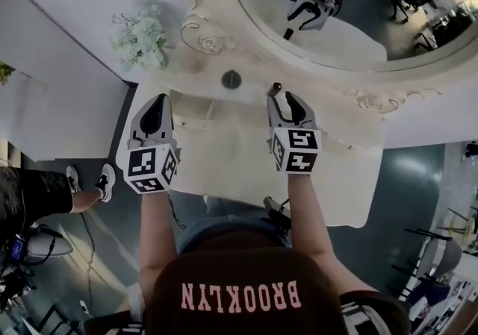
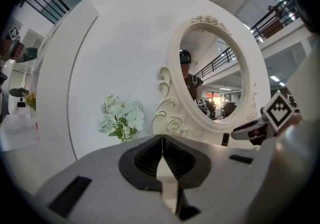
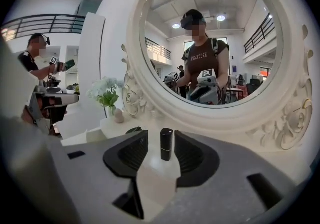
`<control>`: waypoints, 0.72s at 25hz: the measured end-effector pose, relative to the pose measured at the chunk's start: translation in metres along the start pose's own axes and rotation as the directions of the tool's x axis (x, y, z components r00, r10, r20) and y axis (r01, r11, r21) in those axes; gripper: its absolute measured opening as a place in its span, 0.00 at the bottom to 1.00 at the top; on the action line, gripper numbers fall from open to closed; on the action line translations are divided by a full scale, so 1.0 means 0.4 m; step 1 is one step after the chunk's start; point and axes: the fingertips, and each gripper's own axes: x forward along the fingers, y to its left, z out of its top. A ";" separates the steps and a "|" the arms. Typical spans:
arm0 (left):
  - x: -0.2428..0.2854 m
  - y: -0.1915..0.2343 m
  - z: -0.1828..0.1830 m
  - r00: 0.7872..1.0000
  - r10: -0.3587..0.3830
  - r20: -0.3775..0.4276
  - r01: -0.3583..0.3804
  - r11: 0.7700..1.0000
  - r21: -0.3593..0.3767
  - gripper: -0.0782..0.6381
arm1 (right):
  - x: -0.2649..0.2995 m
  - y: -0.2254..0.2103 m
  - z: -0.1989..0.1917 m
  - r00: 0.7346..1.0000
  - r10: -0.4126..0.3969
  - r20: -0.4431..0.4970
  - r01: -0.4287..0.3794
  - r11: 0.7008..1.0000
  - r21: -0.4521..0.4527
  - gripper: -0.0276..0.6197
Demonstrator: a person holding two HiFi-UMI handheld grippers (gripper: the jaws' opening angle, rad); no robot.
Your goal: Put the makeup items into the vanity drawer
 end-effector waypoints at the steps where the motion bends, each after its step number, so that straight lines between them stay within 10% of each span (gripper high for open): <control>1: 0.008 -0.001 -0.007 1.000 0.002 -0.008 -0.002 1.000 0.001 0.12 | 0.014 -0.004 -0.004 1.000 0.002 -0.005 -0.002 1.000 0.002 0.27; 18: 0.030 -0.011 -0.053 0.998 0.014 -0.064 -0.013 1.000 0.010 0.12 | 0.055 -0.030 -0.016 1.000 -0.003 -0.010 0.003 1.000 -0.009 0.16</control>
